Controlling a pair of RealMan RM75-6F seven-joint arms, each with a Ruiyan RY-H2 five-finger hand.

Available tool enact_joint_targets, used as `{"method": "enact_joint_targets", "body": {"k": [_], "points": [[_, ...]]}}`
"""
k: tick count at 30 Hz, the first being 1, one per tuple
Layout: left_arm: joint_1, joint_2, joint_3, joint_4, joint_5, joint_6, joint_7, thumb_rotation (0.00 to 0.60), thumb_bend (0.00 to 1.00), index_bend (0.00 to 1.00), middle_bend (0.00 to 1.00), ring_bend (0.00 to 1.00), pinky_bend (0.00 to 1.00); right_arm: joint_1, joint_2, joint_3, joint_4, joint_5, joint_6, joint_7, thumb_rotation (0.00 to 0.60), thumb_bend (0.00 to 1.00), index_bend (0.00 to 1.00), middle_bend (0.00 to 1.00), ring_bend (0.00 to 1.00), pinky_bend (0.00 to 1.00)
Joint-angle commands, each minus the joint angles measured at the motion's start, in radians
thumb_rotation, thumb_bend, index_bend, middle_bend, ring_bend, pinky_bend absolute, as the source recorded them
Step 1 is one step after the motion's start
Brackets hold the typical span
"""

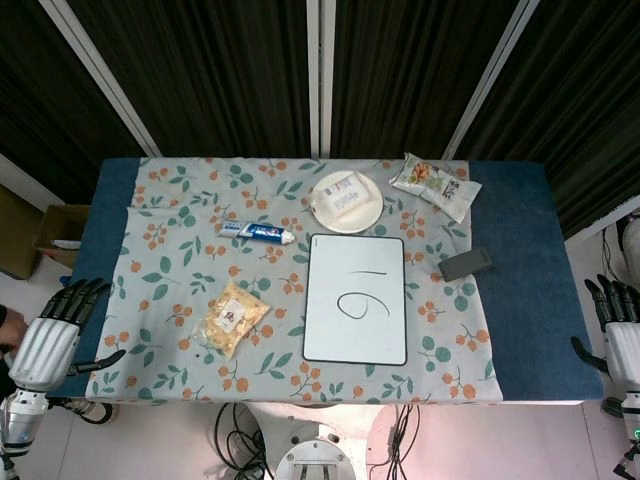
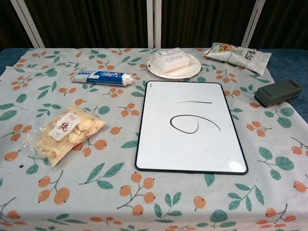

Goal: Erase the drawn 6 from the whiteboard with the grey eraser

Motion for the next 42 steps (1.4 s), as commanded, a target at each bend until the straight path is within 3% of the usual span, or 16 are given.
{"method": "enact_joint_targets", "body": {"k": [1, 14, 18, 25, 31, 42], "points": [[0.001, 0.000, 0.002, -0.005, 0.006, 0.004, 0.004, 0.418, 0.09, 0.10, 0.10, 0.07, 0.16, -0.003, 0.001, 0.000, 0.004, 0.001, 0.003, 0.006, 0.600, 0.16, 0.00, 0.00, 0.00, 0.00], [0.002, 0.025, 0.001, -0.023, 0.008, 0.011, 0.006, 0.421, 0.09, 0.10, 0.10, 0.07, 0.16, 0.038, 0.029, 0.005, 0.003, -0.005, -0.055, -0.033, 0.600, 0.15, 0.00, 0.00, 0.00, 0.00], [-0.001, 0.023, 0.005, -0.014, 0.005, -0.003, 0.009, 0.421, 0.09, 0.10, 0.10, 0.07, 0.16, 0.119, 0.054, 0.027, -0.022, -0.005, -0.150, -0.117, 0.600, 0.09, 0.00, 0.00, 0.00, 0.00], [-0.001, 0.026, 0.007, -0.030, 0.008, -0.006, 0.031, 0.421, 0.09, 0.10, 0.10, 0.07, 0.16, 0.304, 0.089, 0.072, -0.086, -0.007, -0.365, -0.214, 0.600, 0.08, 0.00, 0.00, 0.00, 0.00], [-0.011, 0.015, 0.015, -0.043, 0.012, -0.034, 0.060, 0.420, 0.09, 0.10, 0.10, 0.07, 0.16, 0.430, 0.018, 0.090, -0.033, 0.073, -0.566, -0.290, 0.600, 0.08, 0.00, 0.01, 0.00, 0.00], [-0.025, 0.015, 0.013, -0.049, -0.004, -0.072, 0.076, 0.421, 0.09, 0.10, 0.10, 0.07, 0.16, 0.514, -0.160, 0.090, 0.120, 0.167, -0.655, -0.374, 0.600, 0.17, 0.00, 0.06, 0.00, 0.02]]}}
